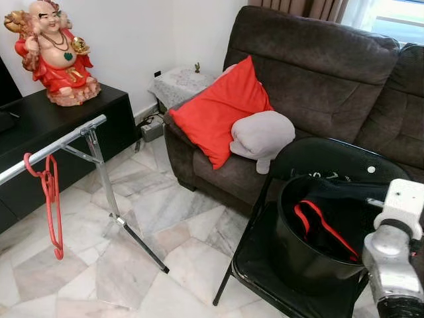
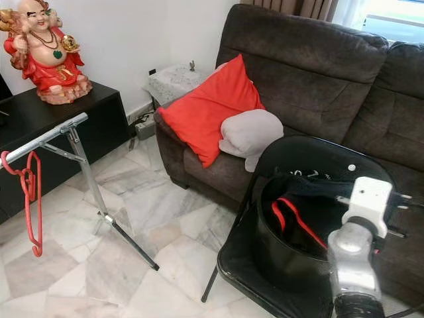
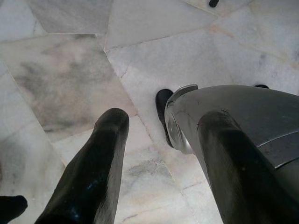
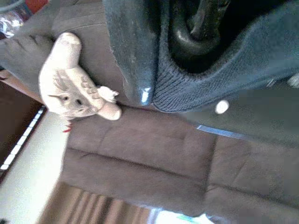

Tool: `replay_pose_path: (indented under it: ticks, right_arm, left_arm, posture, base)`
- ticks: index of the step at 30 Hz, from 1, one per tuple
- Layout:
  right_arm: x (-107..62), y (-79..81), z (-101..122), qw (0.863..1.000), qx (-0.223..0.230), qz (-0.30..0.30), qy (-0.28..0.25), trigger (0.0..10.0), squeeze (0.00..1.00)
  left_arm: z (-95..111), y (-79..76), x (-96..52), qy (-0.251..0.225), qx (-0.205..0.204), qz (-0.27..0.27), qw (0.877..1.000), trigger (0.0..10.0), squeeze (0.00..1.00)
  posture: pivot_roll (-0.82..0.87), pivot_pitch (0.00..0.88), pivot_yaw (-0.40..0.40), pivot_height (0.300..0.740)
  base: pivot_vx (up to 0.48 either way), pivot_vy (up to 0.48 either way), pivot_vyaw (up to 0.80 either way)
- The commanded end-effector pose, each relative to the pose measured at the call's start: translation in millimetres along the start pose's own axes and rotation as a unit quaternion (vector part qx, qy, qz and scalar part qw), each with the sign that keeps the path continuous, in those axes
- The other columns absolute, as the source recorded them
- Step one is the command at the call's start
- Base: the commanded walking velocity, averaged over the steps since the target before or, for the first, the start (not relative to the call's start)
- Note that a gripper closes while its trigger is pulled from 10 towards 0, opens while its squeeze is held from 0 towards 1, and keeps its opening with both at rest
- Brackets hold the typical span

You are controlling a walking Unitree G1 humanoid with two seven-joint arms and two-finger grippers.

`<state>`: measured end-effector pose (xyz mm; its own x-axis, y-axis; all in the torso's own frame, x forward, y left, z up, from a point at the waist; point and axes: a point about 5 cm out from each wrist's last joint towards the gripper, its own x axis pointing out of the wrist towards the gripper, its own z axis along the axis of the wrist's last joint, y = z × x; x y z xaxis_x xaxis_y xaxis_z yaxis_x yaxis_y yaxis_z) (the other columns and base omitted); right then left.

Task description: Hang hanger

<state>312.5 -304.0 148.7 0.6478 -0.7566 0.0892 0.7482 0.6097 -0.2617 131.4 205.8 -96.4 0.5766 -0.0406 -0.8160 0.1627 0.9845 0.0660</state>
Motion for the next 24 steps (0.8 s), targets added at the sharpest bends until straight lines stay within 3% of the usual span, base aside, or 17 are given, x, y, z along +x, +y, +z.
replay_pose_path:
  ticks: [1, 5, 11, 14, 15, 19, 21, 24]
  right_arm:
    - [11.9, -19.6, 31.1, 0.997, 0.032, -0.052, -0.047, 10.0, 0.00]
    - [12.8, -30.3, 62.7, 0.989, 0.028, -0.084, -0.116, 10.0, 0.00]
    - [0.3, -37.2, 108.8, 0.969, 0.025, -0.111, -0.218, 10.0, 0.00]
    - [-5.9, -35.4, 128.4, 0.961, 0.032, -0.099, -0.257, 10.0, 0.00]
    - [-8.8, -27.2, 134.9, 0.961, 0.030, -0.067, -0.267, 10.0, 0.00]
    - [-16.7, -9.8, 130.6, 0.965, 0.031, -0.010, -0.259, 10.0, 0.00]
    - [-27.4, 9.8, 110.0, 0.975, 0.030, 0.046, -0.216, 10.0, 0.00]
    - [-38.0, 26.9, 80.6, 0.982, 0.027, 0.103, -0.156, 10.0, 0.00]
  left_arm:
    - [-12.3, -8.1, -2.1, 0.028, 0.002, -0.014, 1.000, 10.0, 0.00]
    - [-11.1, -9.0, -1.6, 0.026, 0.003, -0.016, 1.000, 10.0, 0.00]
    - [-8.6, -9.7, -0.7, 0.021, 0.003, -0.017, 1.000, 10.0, 0.00]
    - [-8.5, -8.7, -0.9, 0.021, 0.003, -0.016, 1.000, 10.0, 0.00]
    - [-8.6, -8.2, -1.0, 0.021, 0.003, -0.016, 1.000, 10.0, 0.00]
    - [-8.9, -7.8, -1.2, 0.020, 0.003, -0.016, 1.000, 10.0, 0.00]
    - [-9.2, -8.7, -1.3, 0.020, 0.003, -0.017, 1.000, 10.0, 0.00]
    - [-9.5, -11.0, -1.2, 0.019, 0.003, -0.020, 1.000, 10.0, 0.00]
  posture:
    - [0.07, 0.046, -0.010, 0.740]
    - [0.07, 0.050, -0.008, 0.740]
    - [0.07, 0.054, -0.005, 0.740]
    - [0.07, 0.055, -0.004, 0.740]
    - [0.07, 0.054, -0.004, 0.740]
    - [0.07, 0.051, -0.008, 0.740]
    - [0.07, 0.050, -0.009, 0.740]
    - [0.08, 0.050, -0.010, 0.740]
  base:
    - [0.000, 0.000, 0.00]
    - [0.000, 0.000, 0.00]
    - [0.000, 0.000, 0.00]
    - [0.000, 0.000, 0.00]
    - [0.000, 0.000, 0.00]
    - [0.000, 0.000, 0.00]
    - [0.000, 0.000, 0.00]
    - [0.000, 0.000, 0.80]
